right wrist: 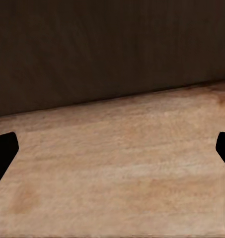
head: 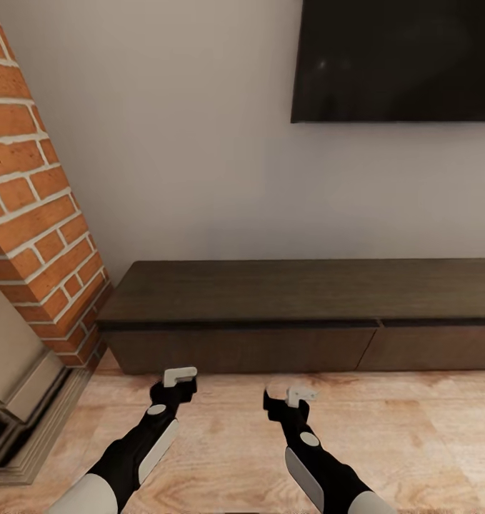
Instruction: Place each of the two pumpkins and all three candles from the living room inside a cabinet in the living room (use any cabinet), then make sure every cabinet is closed, and position the cauldron so it is next to a table in the living room.
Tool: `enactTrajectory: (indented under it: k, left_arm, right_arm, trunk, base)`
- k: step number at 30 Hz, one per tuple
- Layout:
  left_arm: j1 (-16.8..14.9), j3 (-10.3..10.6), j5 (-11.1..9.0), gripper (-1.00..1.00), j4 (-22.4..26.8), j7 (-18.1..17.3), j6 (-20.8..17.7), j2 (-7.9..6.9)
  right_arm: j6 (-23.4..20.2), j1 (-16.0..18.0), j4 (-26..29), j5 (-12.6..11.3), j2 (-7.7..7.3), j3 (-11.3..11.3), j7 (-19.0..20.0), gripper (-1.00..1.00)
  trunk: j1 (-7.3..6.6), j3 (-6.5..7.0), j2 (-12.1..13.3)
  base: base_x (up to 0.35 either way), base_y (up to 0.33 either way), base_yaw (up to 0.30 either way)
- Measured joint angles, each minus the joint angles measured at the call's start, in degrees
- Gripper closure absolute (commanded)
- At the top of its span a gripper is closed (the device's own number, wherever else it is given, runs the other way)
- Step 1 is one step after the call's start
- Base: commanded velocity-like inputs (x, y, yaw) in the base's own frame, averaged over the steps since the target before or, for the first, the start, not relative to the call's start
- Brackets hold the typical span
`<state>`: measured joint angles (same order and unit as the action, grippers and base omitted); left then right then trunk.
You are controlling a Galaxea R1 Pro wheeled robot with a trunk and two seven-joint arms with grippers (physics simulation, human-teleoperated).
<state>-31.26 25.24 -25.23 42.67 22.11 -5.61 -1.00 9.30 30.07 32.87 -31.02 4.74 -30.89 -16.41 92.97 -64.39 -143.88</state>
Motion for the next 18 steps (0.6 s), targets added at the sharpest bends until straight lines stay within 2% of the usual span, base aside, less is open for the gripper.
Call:
enactTrajectory:
  k: [2, 3, 4, 6, 7, 10, 18]
  left_arm:
    - [0.07, -0.13, -0.40, -1.00, 0.42, 0.02, -5.44, 0.02]
    - [0.08, -0.15, -0.59, -1.00, 0.47, 0.02, -6.63, 0.02]
    - [0.13, -0.18, -1.42, -1.00, 0.54, 0.05, -9.53, 0.00]
    - [0.16, -0.24, -2.45, -1.00, 0.57, 0.08, -11.65, -0.03]
    - [0.18, -0.48, -3.59, -1.00, 0.36, 0.08, -12.79, -0.12]
    - [0.20, -0.94, -5.36, -1.00, 0.12, 0.14, -13.65, -0.50]
    - [0.48, -1.30, -7.04, -1.00, -0.08, 0.32, -15.59, -2.48]
  right_arm:
    - [-1.47, 0.01, 0.13, -0.07, -0.03, 0.00, 0.01, -1.00]
    - [-1.65, 0.01, 0.14, -0.07, -0.03, -0.01, 0.01, -1.00]
    - [-1.98, 0.01, 0.18, -0.09, -0.04, -0.07, 0.01, -1.00]
    - [-2.18, 0.01, 0.59, -0.06, -0.05, -0.11, -0.08, -1.00]
    - [-2.32, -0.02, 1.48, -0.06, -0.08, -0.13, -0.19, -1.00]
    - [-3.89, -0.14, 2.56, -0.13, -0.13, -0.21, -0.29, -1.00]
    - [-13.20, -0.53, 3.01, -0.49, -0.21, -0.36, -0.17, -1.00]
  trunk:
    - [0.01, 0.00, 0.00]
    - [0.00, 0.00, 0.00]
    - [0.00, 0.00, 0.00]
    - [-0.03, 0.22, 0.01]
    - [-0.06, 0.44, 0.02]
    - [-0.14, 1.10, 0.06]
    - [-0.34, 2.88, 0.17]
  base:
    - [-0.068, 0.000, 0.000]
    - [-0.031, 0.000, 0.000]
    - [-0.025, 0.000, 0.000]
    - [-0.012, 0.000, 0.000]
    - [-0.007, 0.000, 0.000]
    - [-0.003, 0.000, 0.000]
    - [0.000, 0.000, 0.000]
